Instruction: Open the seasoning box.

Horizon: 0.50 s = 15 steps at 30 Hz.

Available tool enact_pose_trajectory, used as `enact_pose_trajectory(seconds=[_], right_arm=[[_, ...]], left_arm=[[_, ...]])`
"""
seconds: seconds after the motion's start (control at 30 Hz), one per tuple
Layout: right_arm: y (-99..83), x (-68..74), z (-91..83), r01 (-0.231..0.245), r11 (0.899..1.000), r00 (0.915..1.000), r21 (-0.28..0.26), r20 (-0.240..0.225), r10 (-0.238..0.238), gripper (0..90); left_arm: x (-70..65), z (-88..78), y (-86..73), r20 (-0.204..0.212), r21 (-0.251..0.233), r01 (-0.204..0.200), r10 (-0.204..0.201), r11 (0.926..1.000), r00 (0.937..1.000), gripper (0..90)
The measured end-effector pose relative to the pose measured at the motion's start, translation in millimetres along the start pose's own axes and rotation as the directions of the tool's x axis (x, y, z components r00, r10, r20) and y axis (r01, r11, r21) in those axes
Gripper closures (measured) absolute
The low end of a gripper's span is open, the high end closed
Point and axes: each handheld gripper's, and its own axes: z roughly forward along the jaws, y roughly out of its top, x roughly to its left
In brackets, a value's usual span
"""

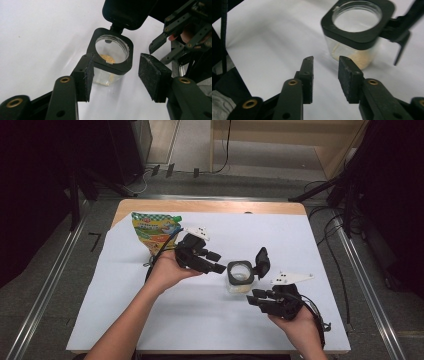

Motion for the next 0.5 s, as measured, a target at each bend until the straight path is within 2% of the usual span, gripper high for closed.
enact_pose_trajectory(seconds=[0.17,0.33,0.5], right_arm=[[2.2,9.5,7.9,0.055,0.998,0.9983,0.006,-0.019,-0.054,60.6],[4.5,14.9,16.7,0.079,0.997,0.9963,0.008,-0.036,-0.078,55.8],[6.5,18.9,24.0,0.085,0.996,0.9952,0.018,-0.049,-0.084,55.0]], left_arm=[[0.7,-10.3,-5.6,-0.013,-0.007,0.002,-0.002,1.0000,0.9999,44.0],[3.9,-22.7,-13.1,-0.020,-0.024,0.018,-0.019,0.9996,0.9996,43.9],[7.1,-35.9,-21.7,-0.049,-0.025,0.025,-0.027,0.9994,0.9984,43.9]])
